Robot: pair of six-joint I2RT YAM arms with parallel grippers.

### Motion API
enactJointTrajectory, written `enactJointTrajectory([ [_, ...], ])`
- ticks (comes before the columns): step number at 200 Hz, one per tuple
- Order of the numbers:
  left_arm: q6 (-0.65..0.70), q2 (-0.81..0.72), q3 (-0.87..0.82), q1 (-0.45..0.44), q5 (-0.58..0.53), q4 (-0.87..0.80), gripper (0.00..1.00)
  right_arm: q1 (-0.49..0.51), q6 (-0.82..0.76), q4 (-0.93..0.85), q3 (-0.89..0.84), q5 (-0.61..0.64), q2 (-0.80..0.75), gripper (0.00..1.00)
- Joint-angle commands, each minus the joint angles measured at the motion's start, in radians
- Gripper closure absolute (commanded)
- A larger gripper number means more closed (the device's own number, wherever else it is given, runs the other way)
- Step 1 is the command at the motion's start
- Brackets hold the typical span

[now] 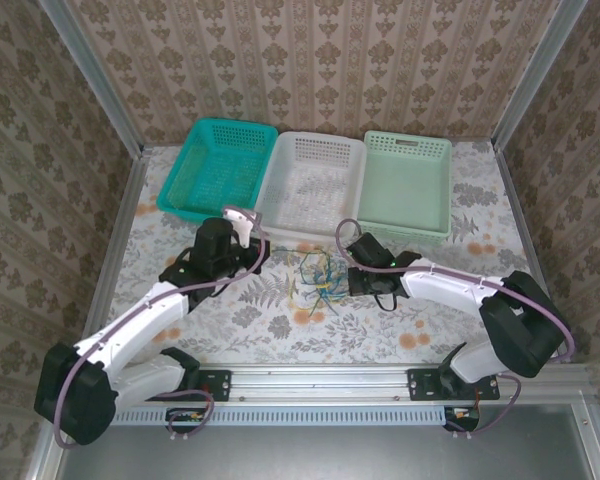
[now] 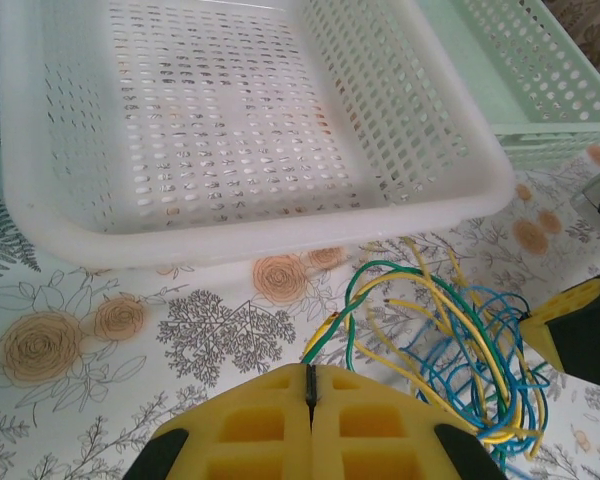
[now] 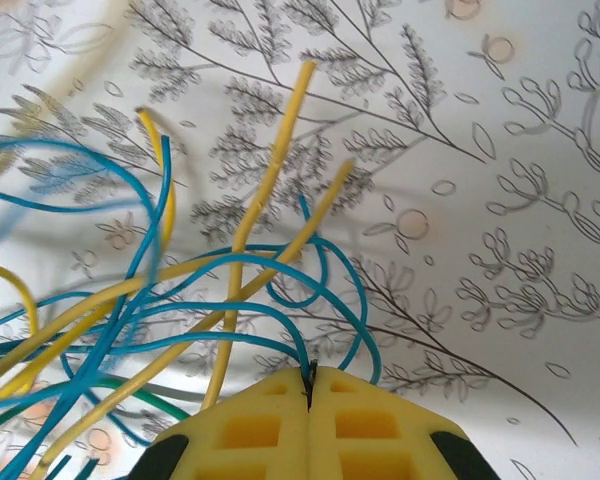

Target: Untangle the cables

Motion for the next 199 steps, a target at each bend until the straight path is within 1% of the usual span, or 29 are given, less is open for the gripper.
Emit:
enactJointTrajectory([
  [1,0.017,-0.041,0.04,0.02,0.016,-0.056,1.0,-0.007,0.013,-0.045,-0.02,0.061,-0.023,1.0],
  [29,0.012,-0.079,0.046,0.046,0.013,-0.073,1.0,-0.011,0.019,-0.052,-0.017,0.092,-0.039,1.0],
  [83,-0.03,-0.153,0.055,0.088,0.014,-0.068,1.0,-0.012,0.015,-0.061,-0.004,0.107,-0.026,1.0],
  [88,-0.031,-0.156,0.055,0.091,0.014,-0.071,1.0,-0.012,0.016,-0.061,-0.003,0.105,-0.027,0.95],
  [103,-0.037,-0.158,0.05,0.094,0.023,-0.074,1.0,-0.008,0.007,-0.047,0.0,0.089,-0.042,0.85],
  [112,-0.046,-0.155,0.046,0.095,0.033,-0.068,1.0,-0.001,-0.004,-0.03,0.002,0.076,-0.052,0.71],
  [126,-0.061,-0.151,0.036,0.094,0.04,-0.051,1.0,0.014,-0.014,-0.014,0.014,0.075,-0.105,0.58],
  [134,-0.071,-0.153,0.03,0.092,0.04,-0.04,1.0,0.022,-0.016,-0.013,0.026,0.082,-0.129,0.47],
  [138,-0.072,-0.153,0.028,0.092,0.04,-0.035,1.0,0.024,-0.019,-0.013,0.031,0.083,-0.141,0.43],
  [164,-0.056,-0.176,0.054,0.096,0.008,-0.064,1.0,0.034,-0.041,-0.031,0.058,0.11,-0.211,0.4],
  [175,-0.032,-0.181,0.084,0.097,0.006,-0.093,1.0,0.045,-0.062,-0.044,0.074,0.118,-0.23,0.37],
  [184,-0.022,-0.177,0.106,0.097,0.025,-0.108,1.0,0.062,-0.085,-0.051,0.089,0.126,-0.238,0.34],
  [199,-0.033,-0.154,0.126,0.095,0.088,-0.1,1.0,0.097,-0.121,-0.036,0.114,0.118,-0.228,0.31],
])
